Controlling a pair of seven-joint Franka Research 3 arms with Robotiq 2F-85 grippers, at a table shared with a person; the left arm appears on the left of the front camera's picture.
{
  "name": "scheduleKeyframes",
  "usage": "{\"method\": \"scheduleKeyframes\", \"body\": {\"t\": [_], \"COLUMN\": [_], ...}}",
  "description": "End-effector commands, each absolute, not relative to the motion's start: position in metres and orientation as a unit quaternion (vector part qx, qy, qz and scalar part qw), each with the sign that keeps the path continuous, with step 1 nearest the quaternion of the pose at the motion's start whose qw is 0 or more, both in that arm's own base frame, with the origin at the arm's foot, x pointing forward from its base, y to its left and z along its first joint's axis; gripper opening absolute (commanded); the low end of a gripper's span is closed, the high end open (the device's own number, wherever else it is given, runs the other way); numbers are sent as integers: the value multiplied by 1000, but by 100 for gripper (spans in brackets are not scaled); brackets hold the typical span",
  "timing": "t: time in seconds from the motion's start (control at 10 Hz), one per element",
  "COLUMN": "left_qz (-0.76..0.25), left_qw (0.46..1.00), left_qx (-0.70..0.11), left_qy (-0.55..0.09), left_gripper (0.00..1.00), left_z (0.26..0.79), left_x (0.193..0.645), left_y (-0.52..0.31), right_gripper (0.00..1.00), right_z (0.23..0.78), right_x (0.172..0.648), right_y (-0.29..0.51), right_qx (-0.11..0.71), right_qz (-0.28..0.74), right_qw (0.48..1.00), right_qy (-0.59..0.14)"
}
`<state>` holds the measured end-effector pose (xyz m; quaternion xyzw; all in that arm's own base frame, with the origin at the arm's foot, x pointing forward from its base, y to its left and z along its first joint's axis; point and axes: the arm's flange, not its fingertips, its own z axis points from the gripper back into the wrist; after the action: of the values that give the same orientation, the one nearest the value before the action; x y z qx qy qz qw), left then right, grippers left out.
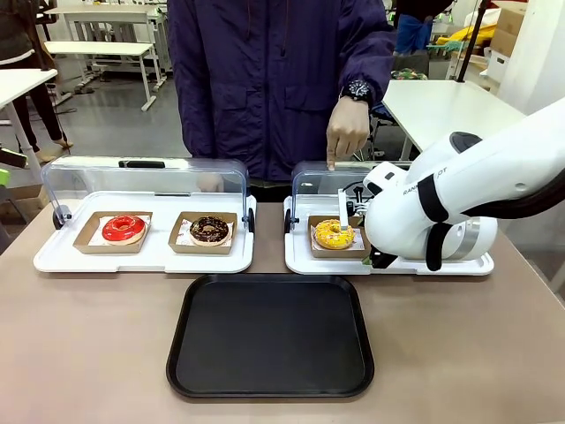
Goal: Move the third donut from the left to the tray.
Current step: Pick up the Paper togo box containing the Donut indicated by the person and place it on the Handle tray.
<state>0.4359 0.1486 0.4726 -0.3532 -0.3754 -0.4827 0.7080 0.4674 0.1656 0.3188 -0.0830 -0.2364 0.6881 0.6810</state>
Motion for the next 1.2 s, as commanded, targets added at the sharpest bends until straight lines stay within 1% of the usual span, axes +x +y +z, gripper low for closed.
{"method": "scheduleKeyframes", "body": {"t": [0.0, 1.1], "left_qz": [-486, -486], "left_qw": [710, 710], "left_qx": [-353, -353], "left_qy": [-367, -367], "left_gripper": [100, 100], "left_z": [475, 475], "left_x": [434, 434], "left_y": [148, 148], "right_gripper": [100, 100], "right_z": [325, 305], "right_x": [480, 495], "right_y": [171, 170], "right_qx": [-89, -70], "right_qz": [686, 693], "right_qw": [686, 690], "right_qy": [-226, -198]}}
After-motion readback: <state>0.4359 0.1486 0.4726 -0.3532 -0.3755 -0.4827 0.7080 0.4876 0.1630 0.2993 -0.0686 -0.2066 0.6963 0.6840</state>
